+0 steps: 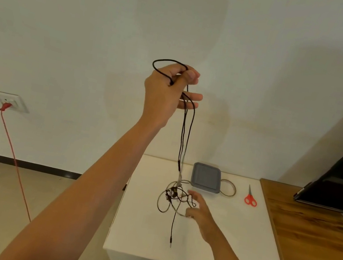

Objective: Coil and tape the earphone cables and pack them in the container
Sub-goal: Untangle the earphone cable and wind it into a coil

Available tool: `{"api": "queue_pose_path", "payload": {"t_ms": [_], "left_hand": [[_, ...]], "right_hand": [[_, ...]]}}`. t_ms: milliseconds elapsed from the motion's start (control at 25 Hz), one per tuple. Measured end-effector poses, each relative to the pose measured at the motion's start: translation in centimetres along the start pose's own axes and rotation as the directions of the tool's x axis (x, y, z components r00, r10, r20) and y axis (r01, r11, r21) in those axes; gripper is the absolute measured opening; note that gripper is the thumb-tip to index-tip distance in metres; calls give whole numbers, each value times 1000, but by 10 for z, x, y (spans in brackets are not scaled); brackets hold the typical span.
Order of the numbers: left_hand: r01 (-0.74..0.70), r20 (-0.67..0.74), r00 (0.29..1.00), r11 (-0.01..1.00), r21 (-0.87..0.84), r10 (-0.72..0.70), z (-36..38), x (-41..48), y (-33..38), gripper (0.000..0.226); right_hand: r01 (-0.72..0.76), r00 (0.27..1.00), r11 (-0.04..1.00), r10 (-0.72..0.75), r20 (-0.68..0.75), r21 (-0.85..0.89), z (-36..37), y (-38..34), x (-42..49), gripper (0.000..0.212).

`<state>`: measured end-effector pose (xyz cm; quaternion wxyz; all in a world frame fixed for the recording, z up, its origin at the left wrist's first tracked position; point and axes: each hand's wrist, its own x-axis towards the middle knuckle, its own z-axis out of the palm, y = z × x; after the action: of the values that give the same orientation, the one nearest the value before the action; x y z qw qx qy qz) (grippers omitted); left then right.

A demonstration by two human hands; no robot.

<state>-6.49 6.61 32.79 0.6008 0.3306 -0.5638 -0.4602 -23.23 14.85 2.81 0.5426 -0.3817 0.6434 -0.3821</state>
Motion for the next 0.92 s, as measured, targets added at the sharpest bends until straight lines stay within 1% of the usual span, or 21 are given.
{"api": "queue_pose_path", "payload": {"t_ms": [40,80,120,160,200,280,320,360,400,440,480,560,600,640,680,720,760,800,840,920], "left_hand": [[21,49,999,1000,10,-22,2,-1,-2,17],[39,95,995,999,19,-41,4,-3,-4,17],[51,135,989,998,31,-55,7,-5,-5,17],[57,170,983,997,45,-64,11,-6,-7,17],[62,202,977,996,58,-72,15,-8,-7,16],[70,249,965,995,70,-85,20,-9,-8,15],[68,255,963,995,75,-85,21,-9,-9,15],[61,250,965,995,81,-80,22,-8,-9,15],[53,238,969,995,85,-72,20,-7,-9,15],[44,221,973,995,88,-62,17,-5,-8,15],[28,197,979,995,95,-47,13,-3,-9,14],[-25,112,994,984,175,6,-2,1,-12,15],[-45,56,998,969,245,32,-12,4,-17,16],[-46,3,999,948,316,48,-23,6,-23,18],[-22,-36,999,923,385,39,-33,8,-31,19],[23,-47,999,891,453,-1,-43,8,-41,20],[83,-30,996,848,523,-79,-51,6,-53,20],[142,14,982,795,590,-186,-55,1,-67,19],[182,77,950,737,650,-302,-57,-6,-84,19],[188,218,852,666,722,-477,-56,-26,-114,26]], "right_hand": [[63,998,997,-64,16,52,-2,-12,-1,68],[137,990,985,-140,25,103,-2,-28,-1,70],[203,977,969,-211,42,139,-2,-43,2,69],[258,959,957,-270,81,135,1,-58,6,67],[299,939,950,-310,148,88,6,-72,11,67],[353,891,931,-304,337,-96,16,-92,21,69],[384,863,902,-274,424,-198,23,-94,26,65],[417,842,864,-249,479,-283,29,-90,30,55],[434,842,832,-239,484,-344,35,-82,33,42],[426,862,822,-243,445,-377,39,-70,36,28],[405,888,834,-262,377,-375,41,-56,37,17],[332,941,890,-292,170,-313,38,-26,35,5],[276,961,929,-271,55,-248,34,-17,33,8],[210,975,963,-220,-39,-168,28,-11,30,14],[159,982,984,-167,-93,-85,23,-9,28,19],[119,986,993,-120,-113,-16,18,-10,26,21],[90,991,994,-84,-101,57,13,-14,24,20],[69,996,989,-60,-73,132,11,-20,23,17],[59,998,975,-52,-38,214,11,-27,22,15],[39,998,933,-53,30,357,13,-46,19,19]]}}
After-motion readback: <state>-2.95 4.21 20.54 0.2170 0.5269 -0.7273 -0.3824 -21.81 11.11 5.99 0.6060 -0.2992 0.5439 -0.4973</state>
